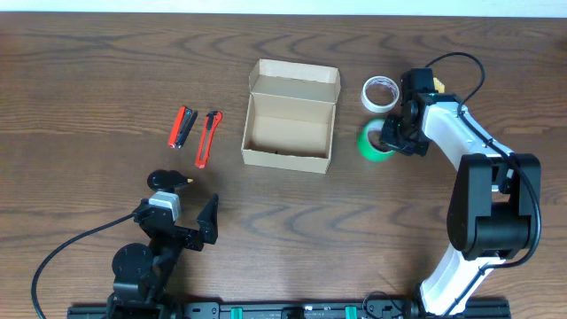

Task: Pack container
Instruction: 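Reach the right gripper to the green tape roll and grasp it, then carry the green tape with the right gripper into the box, release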

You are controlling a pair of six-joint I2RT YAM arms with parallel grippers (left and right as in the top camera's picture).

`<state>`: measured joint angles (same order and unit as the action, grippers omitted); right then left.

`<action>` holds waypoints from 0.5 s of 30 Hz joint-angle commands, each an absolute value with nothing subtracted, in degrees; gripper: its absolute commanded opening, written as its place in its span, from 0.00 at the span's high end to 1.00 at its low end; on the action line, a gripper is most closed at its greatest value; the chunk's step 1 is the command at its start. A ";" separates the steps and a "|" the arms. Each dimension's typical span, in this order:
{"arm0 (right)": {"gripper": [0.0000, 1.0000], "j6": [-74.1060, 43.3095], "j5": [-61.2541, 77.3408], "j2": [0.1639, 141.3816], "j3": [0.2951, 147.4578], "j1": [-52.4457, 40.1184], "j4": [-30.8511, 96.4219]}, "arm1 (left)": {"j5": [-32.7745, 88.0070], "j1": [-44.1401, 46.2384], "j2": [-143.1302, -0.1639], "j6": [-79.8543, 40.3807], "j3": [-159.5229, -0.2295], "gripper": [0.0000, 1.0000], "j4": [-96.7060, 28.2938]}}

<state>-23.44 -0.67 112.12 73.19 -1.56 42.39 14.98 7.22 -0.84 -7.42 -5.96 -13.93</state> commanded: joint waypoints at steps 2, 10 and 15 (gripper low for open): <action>0.99 -23.09 0.27 111.68 76.01 -1.19 44.71 | 14.57 6.98 -0.36 -6.59 -4.51 0.05 -14.31; 0.99 -21.78 0.25 107.48 92.86 -4.86 56.80 | 14.57 6.98 -0.36 -6.59 -4.51 0.05 -14.31; 0.99 -16.40 0.19 105.65 103.66 -13.41 58.46 | 14.59 6.98 -0.36 -6.59 -4.51 0.05 -14.31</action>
<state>-20.80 -0.49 108.84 98.15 -7.64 58.15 15.00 7.22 -0.84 -7.42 -5.96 -13.93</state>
